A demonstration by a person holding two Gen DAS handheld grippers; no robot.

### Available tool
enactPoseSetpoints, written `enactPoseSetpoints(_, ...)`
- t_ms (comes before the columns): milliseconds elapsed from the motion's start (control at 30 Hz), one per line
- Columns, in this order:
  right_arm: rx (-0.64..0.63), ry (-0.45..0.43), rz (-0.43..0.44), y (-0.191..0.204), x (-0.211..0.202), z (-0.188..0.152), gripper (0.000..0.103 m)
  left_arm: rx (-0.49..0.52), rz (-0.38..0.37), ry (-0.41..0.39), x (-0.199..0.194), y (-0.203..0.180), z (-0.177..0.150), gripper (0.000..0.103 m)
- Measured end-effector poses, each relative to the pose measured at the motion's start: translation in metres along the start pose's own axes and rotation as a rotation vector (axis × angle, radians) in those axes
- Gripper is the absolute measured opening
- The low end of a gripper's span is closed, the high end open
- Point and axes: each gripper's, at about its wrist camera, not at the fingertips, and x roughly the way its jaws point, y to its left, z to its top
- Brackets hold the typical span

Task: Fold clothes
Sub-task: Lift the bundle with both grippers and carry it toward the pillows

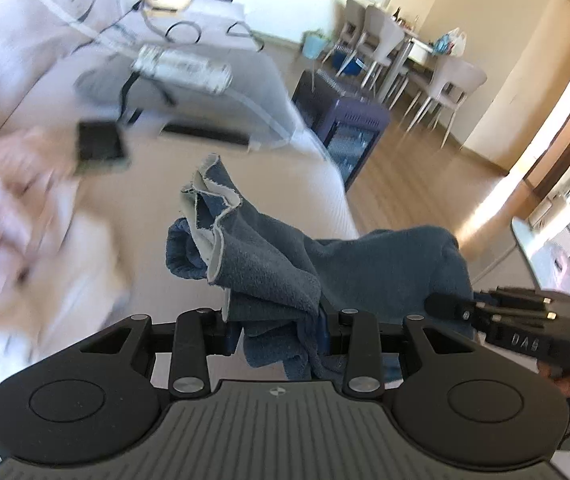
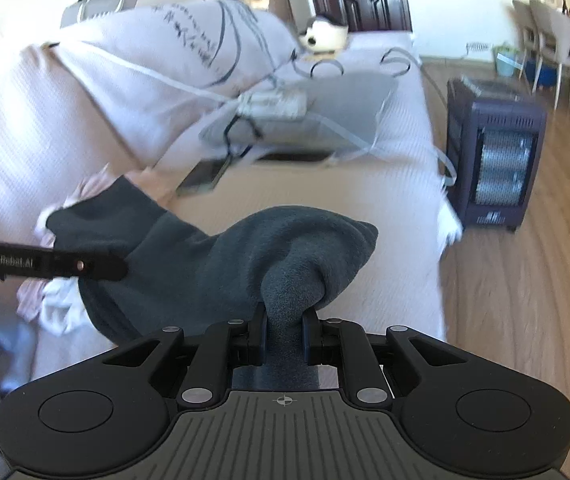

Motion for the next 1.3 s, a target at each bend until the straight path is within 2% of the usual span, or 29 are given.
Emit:
enactPoseSetpoints(133,0.026,-0.015,-0.005,-0.026,0.023,0.025,0.016,0.035,0.017,0.008,0.032,-0.008,0.033,0.033)
enactPoseSetpoints(233,0.061,-0.001,0.001,-0.048,0.049,0.03,0.016,0.028,0.04,0.025,0.061,-0.008,0.042,0.033)
enactPoseSetpoints(433,0.12,0.047,0.023,-0.08,0.098,0.019,0.016,0.056,0.13,0.11,0.113,-0.001,0.034,0.033)
enactPoseSetpoints(533,0.158,0.065,0.039,-0.091,0.113,0.013,0.018,0.021,0.161,0.153,0.127,0.016,0.022,0.036)
enactPoseSetpoints(600,0.17,0.077,0.034,-0.095,0.115,0.008,0.023,-0.021,0.183,0.174,0.131,0.03,0.014,0.04)
enactPoseSetpoints(633,0.174,0.083,0.029,-0.096,0.116,0.005,0.025,-0.034,0.19,0.173,0.129,0.036,0.01,0.047)
enactPoseSetpoints(667,0.17,0.085,0.02,-0.097,0.115,0.003,0.027,-0.046,0.195,0.171,0.127,0.042,0.006,0.058)
enactPoseSetpoints(700,0.168,0.085,0.007,-0.099,0.114,0.001,0.033,-0.06,0.205,0.162,0.121,0.048,0.003,0.064)
enactPoseSetpoints(767,0.176,0.082,-0.019,-0.103,0.11,0.002,0.039,-0.079,0.23,0.148,0.108,0.059,0.001,0.064)
enactPoseSetpoints(833,0.174,0.072,-0.049,-0.105,0.105,0.004,0.04,-0.105,0.242,0.127,0.092,0.067,0.001,0.063)
enactPoseSetpoints(867,0.16,0.061,-0.071,-0.103,0.101,0.006,0.04,-0.099,0.274,0.117,0.084,0.067,0.003,0.059)
enactPoseSetpoints(933,0.109,0.035,-0.133,-0.097,0.092,0.009,0.041,-0.078,0.304,0.082,0.068,0.064,0.007,0.058)
enactPoseSetpoints(967,0.093,0.023,-0.146,-0.095,0.088,0.011,0.041,-0.094,0.261,0.066,0.059,0.062,0.008,0.057)
enactPoseSetpoints(1033,0.087,0.001,-0.103,-0.091,0.078,0.015,0.04,-0.124,0.152,0.036,0.046,0.056,0.013,0.056)
enactPoseSetpoints(1067,0.076,-0.012,-0.082,-0.087,0.074,0.016,0.039,-0.092,0.129,0.027,0.046,0.046,0.017,0.055)
enactPoseSetpoints(1100,0.059,-0.027,-0.064,-0.082,0.069,0.018,0.032,-0.056,0.111,0.02,0.048,0.036,0.02,0.055)
enactPoseSetpoints(1133,0.039,-0.035,-0.048,-0.076,0.066,0.02,0.029,-0.019,0.093,0.012,0.049,0.025,0.023,0.054)
enactPoseSetpoints(1167,0.019,-0.031,-0.028,-0.069,0.067,0.021,0.028,0.018,0.086,0.01,0.054,0.015,0.026,0.054)
enactPoseSetpoints(1200,0.0,-0.02,-0.017,-0.063,0.071,0.021,0.023,0.045,0.077,0.016,0.063,0.006,0.028,0.048)
enactPoseSetpoints(1267,-0.031,0.003,-0.012,-0.053,0.082,0.019,0.021,0.078,0.028,0.042,0.083,-0.008,0.026,0.034)
enactPoseSetpoints(1300,-0.033,0.013,-0.011,-0.05,0.088,0.016,0.019,0.102,0.018,0.068,0.095,-0.013,0.023,0.031)
